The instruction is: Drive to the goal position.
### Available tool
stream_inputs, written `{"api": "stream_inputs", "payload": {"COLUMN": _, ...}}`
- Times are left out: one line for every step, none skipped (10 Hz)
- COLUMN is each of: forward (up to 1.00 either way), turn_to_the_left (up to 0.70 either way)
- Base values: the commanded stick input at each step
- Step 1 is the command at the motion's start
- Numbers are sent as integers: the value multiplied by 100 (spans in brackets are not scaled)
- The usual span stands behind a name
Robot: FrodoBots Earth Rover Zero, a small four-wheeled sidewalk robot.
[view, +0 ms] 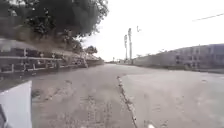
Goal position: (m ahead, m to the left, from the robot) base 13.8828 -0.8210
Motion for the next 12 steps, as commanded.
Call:
{"api": "stream_inputs", "payload": {"forward": 70, "turn_to_the_left": 0}}
{"api": "stream_inputs", "payload": {"forward": 70, "turn_to_the_left": 0}}
{"api": "stream_inputs", "payload": {"forward": 70, "turn_to_the_left": 0}}
{"api": "stream_inputs", "payload": {"forward": 70, "turn_to_the_left": 0}}
{"api": "stream_inputs", "payload": {"forward": 70, "turn_to_the_left": 0}}
{"api": "stream_inputs", "payload": {"forward": 70, "turn_to_the_left": 0}}
{"api": "stream_inputs", "payload": {"forward": 70, "turn_to_the_left": 0}}
{"api": "stream_inputs", "payload": {"forward": 70, "turn_to_the_left": 0}}
{"api": "stream_inputs", "payload": {"forward": 70, "turn_to_the_left": 0}}
{"api": "stream_inputs", "payload": {"forward": 70, "turn_to_the_left": 0}}
{"api": "stream_inputs", "payload": {"forward": 70, "turn_to_the_left": 0}}
{"api": "stream_inputs", "payload": {"forward": 70, "turn_to_the_left": 0}}
